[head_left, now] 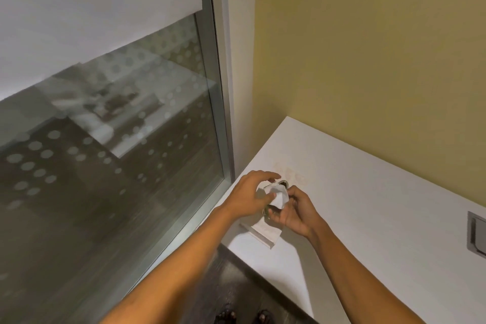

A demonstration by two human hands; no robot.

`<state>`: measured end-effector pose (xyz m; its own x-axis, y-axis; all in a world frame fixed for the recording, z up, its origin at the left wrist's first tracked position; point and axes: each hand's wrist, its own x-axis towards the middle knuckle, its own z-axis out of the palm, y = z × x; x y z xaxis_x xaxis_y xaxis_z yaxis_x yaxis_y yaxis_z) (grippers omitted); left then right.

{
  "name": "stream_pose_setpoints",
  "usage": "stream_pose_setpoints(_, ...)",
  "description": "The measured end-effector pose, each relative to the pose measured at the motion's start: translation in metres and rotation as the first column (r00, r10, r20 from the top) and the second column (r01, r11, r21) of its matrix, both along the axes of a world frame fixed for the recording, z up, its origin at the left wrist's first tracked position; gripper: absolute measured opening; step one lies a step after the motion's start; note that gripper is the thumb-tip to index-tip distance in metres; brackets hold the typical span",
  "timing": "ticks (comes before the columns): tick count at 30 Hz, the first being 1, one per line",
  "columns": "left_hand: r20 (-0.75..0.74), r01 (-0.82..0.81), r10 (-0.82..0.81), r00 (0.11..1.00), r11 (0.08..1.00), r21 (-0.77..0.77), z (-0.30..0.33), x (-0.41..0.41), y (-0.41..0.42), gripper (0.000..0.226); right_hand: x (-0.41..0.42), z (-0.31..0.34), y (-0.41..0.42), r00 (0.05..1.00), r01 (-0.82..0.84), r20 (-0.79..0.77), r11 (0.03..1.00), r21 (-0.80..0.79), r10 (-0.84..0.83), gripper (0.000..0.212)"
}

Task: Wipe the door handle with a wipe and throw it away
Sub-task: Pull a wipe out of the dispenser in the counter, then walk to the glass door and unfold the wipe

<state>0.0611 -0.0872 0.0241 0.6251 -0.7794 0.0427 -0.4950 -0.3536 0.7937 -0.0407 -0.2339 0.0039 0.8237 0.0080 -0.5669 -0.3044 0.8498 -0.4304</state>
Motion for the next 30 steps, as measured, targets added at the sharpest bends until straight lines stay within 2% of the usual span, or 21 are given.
stream_pose_setpoints(4,0.073,-0.09,0.092,0.993,0.996,-0.029,0.01,-0.012,0.019,0.019,0.002,0.004,0.016,0.992,-0.126,-0.016,0.992,-0.012,0.125,0.025)
stream_pose_setpoints(9,-0.023,-0.327,0.327,0.945,0.944,-0.044,0.019,-0.032,0.054,0.013,0.003,0.006,0.039,0.952,-0.294,0.041,0.945,-0.14,0.302,0.046)
stream_pose_setpoints(14,-0.117,-0.529,0.523,0.844,0.848,-0.029,0.022,-0.044,0.099,0.009,0.001,0.014,0.066,0.911,-0.397,-0.019,0.862,-0.316,0.412,0.053)
stream_pose_setpoints(16,-0.176,-0.606,0.594,0.785,0.795,-0.021,0.022,-0.049,0.118,0.013,-0.002,0.024,0.081,0.889,-0.427,-0.015,0.819,-0.384,0.457,0.049)
stream_pose_setpoints(18,-0.239,-0.676,0.654,0.718,0.737,-0.013,0.021,-0.055,0.137,0.02,-0.003,0.033,0.101,0.846,-0.467,-0.028,0.715,-0.521,0.532,0.041)
stream_pose_setpoints(20,-0.323,-0.73,0.687,0.651,0.683,-0.019,0.018,-0.06,0.158,0.024,-0.003,0.041,0.125,0.79,-0.492,-0.05,0.584,-0.646,0.611,0.031)
stream_pose_setpoints(22,-0.403,-0.765,0.691,0.599,0.643,-0.034,0.018,-0.066,0.18,0.017,-0.001,0.042,0.148,0.775,-0.489,-0.065,0.53,-0.693,0.629,0.028)
stream_pose_setpoints(25,-0.498,-0.798,0.672,0.548,0.599,-0.069,0.024,-0.078,0.213,0.005,-0.001,0.043,0.179,0.786,-0.489,-0.06,0.56,-0.669,0.615,0.025)
stream_pose_setpoints(30,-0.607,-0.836,0.638,0.474,0.542,-0.082,0.027,-0.102,0.269,0.011,-0.009,0.046,0.228,0.754,-0.53,-0.048,0.565,-0.632,0.655,0.027)
